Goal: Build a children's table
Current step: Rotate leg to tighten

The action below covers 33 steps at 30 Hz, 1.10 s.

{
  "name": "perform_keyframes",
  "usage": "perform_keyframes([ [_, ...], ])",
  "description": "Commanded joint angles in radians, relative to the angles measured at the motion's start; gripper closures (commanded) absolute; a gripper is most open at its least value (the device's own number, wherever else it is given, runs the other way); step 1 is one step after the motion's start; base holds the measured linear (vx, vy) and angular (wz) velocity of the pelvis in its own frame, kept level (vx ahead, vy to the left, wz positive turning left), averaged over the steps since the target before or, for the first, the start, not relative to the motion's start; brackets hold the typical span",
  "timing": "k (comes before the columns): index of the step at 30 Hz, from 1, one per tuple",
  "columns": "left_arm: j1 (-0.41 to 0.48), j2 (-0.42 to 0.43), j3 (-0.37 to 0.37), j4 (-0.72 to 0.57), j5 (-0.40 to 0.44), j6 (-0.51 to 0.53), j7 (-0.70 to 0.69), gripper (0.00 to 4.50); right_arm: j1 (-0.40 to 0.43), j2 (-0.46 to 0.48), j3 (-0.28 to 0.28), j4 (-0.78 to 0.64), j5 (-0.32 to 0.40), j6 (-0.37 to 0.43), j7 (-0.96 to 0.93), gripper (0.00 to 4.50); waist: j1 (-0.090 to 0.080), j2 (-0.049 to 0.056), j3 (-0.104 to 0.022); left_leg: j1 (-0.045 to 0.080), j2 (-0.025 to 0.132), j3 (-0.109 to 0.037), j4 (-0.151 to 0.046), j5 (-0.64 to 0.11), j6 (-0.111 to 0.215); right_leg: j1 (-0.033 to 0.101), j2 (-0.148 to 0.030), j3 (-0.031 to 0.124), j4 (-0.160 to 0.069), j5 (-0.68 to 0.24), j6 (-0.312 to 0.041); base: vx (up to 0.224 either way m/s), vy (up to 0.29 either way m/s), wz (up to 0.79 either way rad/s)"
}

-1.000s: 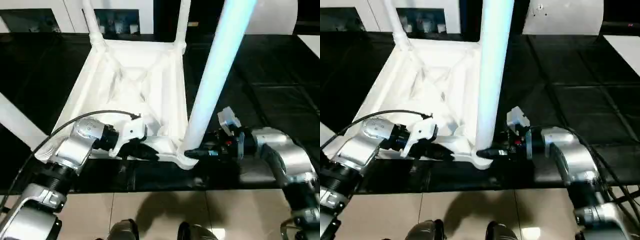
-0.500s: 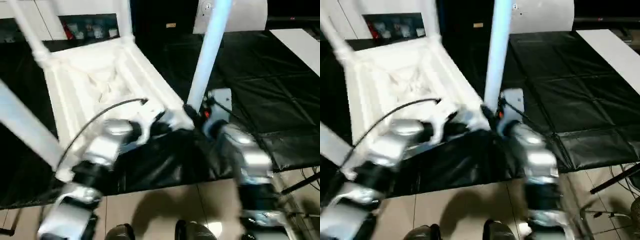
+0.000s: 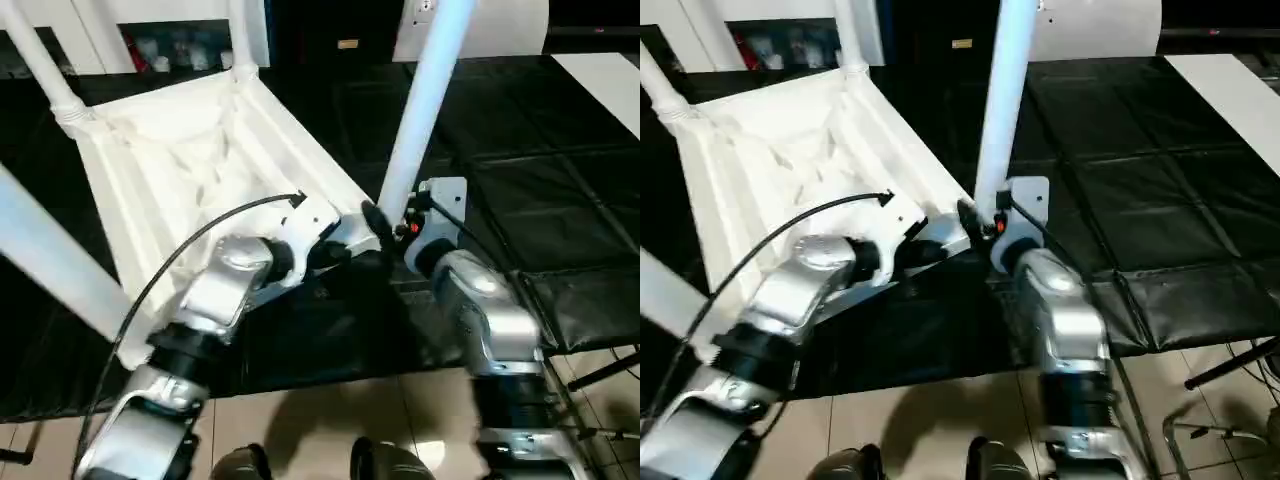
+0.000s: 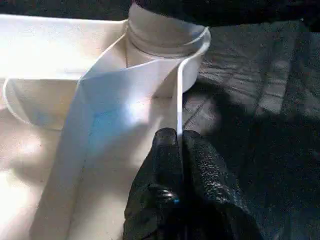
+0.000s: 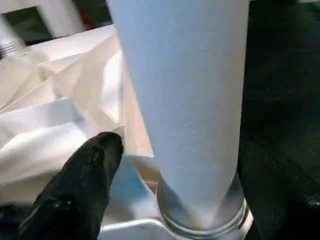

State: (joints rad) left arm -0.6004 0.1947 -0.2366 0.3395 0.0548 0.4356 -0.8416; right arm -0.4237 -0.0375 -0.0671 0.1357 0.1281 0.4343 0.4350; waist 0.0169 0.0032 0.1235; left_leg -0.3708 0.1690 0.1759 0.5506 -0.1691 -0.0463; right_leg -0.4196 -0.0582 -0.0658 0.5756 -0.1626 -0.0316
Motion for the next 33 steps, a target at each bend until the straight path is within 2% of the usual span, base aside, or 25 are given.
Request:
perform_keyframes([
  [1,0.03,0.021,-0.048,-0.025,-0.03,-0.056,-0.104,4.5,-0.002,-0.037,0.025,0.01,0.041,-0.017,0.111,0.41,0.005,-0.001,-0.062,0.004,0.054,-0.017,-0.05,-0.146,0.097,0.063,-0.088,0.058,-0.066,-0.194,-0.205,0.0,0.0,0.0],
  [3,0.043,0.051,-0.054,-0.035,-0.042,-0.082,-0.158,4.5,-0.006,-0.086,0.023,0.012,0.052,-0.028,0.183,0.34,0.01,0.002,-0.064,0.005,0.056,-0.017,-0.048,-0.123,0.108,0.063,-0.086,0.057,-0.061,-0.145,-0.223,0.0,0.0,0.0],
  [4,0.055,0.09,-0.066,-0.043,-0.05,-0.109,-0.214,4.5,-0.006,-0.143,0.034,0.013,0.067,-0.036,0.277,0.09,0.014,0.002,-0.066,0.007,0.057,-0.016,-0.046,-0.111,0.114,0.065,-0.085,0.056,-0.055,-0.114,-0.233,0.0,0.0,0.0],
  [6,0.058,0.107,-0.073,-0.044,-0.05,-0.121,-0.233,4.5,-0.004,-0.168,0.043,0.013,0.077,-0.036,0.319,0.09,0.019,0.003,-0.064,0.009,0.06,-0.014,-0.046,-0.104,0.125,0.062,-0.086,0.058,-0.053,-0.092,-0.245,0.0,0.0,0.0],
  [8,0.063,0.128,-0.081,-0.045,-0.052,-0.135,-0.263,4.5,0.001,-0.202,0.062,0.008,0.088,-0.035,0.379,0.09,0.024,0.003,-0.063,0.01,0.06,-0.014,-0.047,-0.119,0.125,0.063,-0.085,0.056,-0.054,-0.114,-0.249,0.0,0.0,0.0],
  [9,0.075,0.171,-0.091,-0.051,-0.067,-0.161,-0.336,4.5,0.011,-0.274,0.109,0.008,0.099,-0.054,0.515,0.09,0.026,0.006,-0.063,0.011,0.062,-0.016,-0.048,-0.133,0.117,0.063,-0.087,0.056,-0.055,-0.138,-0.248,0.0,0.0,0.0],
  [10,0.081,0.185,-0.093,-0.055,-0.075,-0.17,-0.364,4.5,0.015,-0.298,0.125,0.008,0.105,-0.06,0.567,0.09,0.027,0.003,-0.064,0.011,0.061,-0.016,-0.046,-0.153,0.115,0.067,-0.087,0.054,-0.057,-0.16,-0.242,0.0,0.0,0.0],
  [12,0.087,0.205,-0.093,-0.063,-0.093,-0.183,-0.409,4.5,0.019,-0.333,0.149,0.012,0.117,-0.077,0.652,0.09,0.028,0.003,-0.061,0.01,0.062,-0.016,-0.048,-0.161,0.109,0.065,-0.089,0.057,-0.059,-0.181,-0.24,0.0,0.0,0.0],
  [15,0.089,0.245,-0.108,-0.062,-0.109,-0.214,-0.485,4.5,0.013,-0.381,0.186,0.033,0.137,-0.107,0.784,0.34,0.035,0.003,-0.065,0.011,0.064,-0.015,-0.045,-0.158,0.11,0.064,-0.088,0.055,-0.057,-0.19,-0.243,0.0,0.0,0.0],
  [17,0.087,0.253,-0.113,-0.059,-0.111,-0.221,-0.501,4.5,0.009,-0.386,0.191,0.04,0.139,-0.112,0.801,0.52,0.042,0.002,-0.068,0.012,0.066,-0.014,-0.044,-0.138,0.112,0.063,-0.088,0.056,-0.053,-0.172,-0.25,0.0,0.0,0.0],
  [19,0.079,0.281,-0.131,-0.047,-0.11,-0.247,-0.552,4.5,-0.016,-0.405,0.214,0.081,0.128,-0.145,0.856,0.8,0.045,0.001,-0.07,0.012,0.066,-0.014,-0.043,-0.127,0.117,0.063,-0.088,0.054,-0.049,-0.151,-0.259,0.0,0.0,0.0],
  [21,0.074,0.291,-0.135,-0.041,-0.111,-0.257,-0.571,4.5,-0.028,-0.416,0.23,0.103,0.123,-0.166,0.884,0.89,0.046,0.001,-0.07,0.012,0.066,-0.014,-0.041,-0.119,0.117,0.063,-0.088,0.054,-0.048,-0.142,-0.264,0.0,0.0,0.0],
  [24,0.067,0.295,-0.135,-0.031,-0.113,-0.268,-0.585,4.5,-0.037,-0.424,0.239,0.111,0.142,-0.153,0.926,1.13,0.049,0.001,-0.071,0.011,0.066,-0.013,-0.04,-0.118,0.121,0.065,-0.087,0.054,-0.046,-0.133,-0.27,0.0,0.0,0.0],
  [25,0.065,0.297,-0.137,-0.029,-0.111,-0.272,-0.591,4.5,-0.039,-0.427,0.242,0.113,0.145,-0.149,0.937,1.21,0.049,-0.003,-0.072,0.011,0.065,-0.012,-0.039,-0.118,0.124,0.066,-0.087,0.054,-0.046,-0.132,-0.27,0.0,0.0,0.0],
  [26,0.063,0.298,-0.138,-0.026,-0.112,-0.275,-0.597,4.5,-0.042,-0.431,0.244,0.119,0.145,-0.151,0.949,1.4,0.051,-0.001,-0.072,0.011,0.066,-0.013,-0.039,-0.116,0.125,0.066,-0.089,0.054,-0.045,-0.133,-0.27,0.0,0.0,0.0],
  [29,0.057,0.302,-0.141,-0.015,-0.109,-0.287,-0.609,4.5,-0.05,-0.44,0.247,0.14,0.145,-0.155,0.981,1.56,0.052,-0.001,-0.073,0.01,0.065,-0.014,-0.038,-0.114,0.123,0.066,-0.087,0.052,-0.045,-0.149,-0.267,0.0,0.0,0.0],
  [31,0.055,0.304,-0.142,-0.011,-0.108,-0.293,-0.613,4.5,-0.056,-0.443,0.249,0.15,0.148,-0.157,0.994,1.84,0.053,-0.002,-0.072,0.01,0.065,-0.013,-0.038,-0.119,0.12,0.066,-0.088,0.053,-0.047,-0.161,-0.265,0.0,0.0,0.0],
  [33,0.055,0.304,-0.142,-0.006,-0.109,-0.299,-0.618,4.5,-0.06,-0.443,0.253,0.16,0.157,-0.159,1.005,1.99,0.055,-0.005,-0.076,0.01,0.065,-0.013,-0.037,-0.114,0.121,0.068,-0.089,0.053,-0.047,-0.16,-0.263,0.0,0.0,0.0],
])
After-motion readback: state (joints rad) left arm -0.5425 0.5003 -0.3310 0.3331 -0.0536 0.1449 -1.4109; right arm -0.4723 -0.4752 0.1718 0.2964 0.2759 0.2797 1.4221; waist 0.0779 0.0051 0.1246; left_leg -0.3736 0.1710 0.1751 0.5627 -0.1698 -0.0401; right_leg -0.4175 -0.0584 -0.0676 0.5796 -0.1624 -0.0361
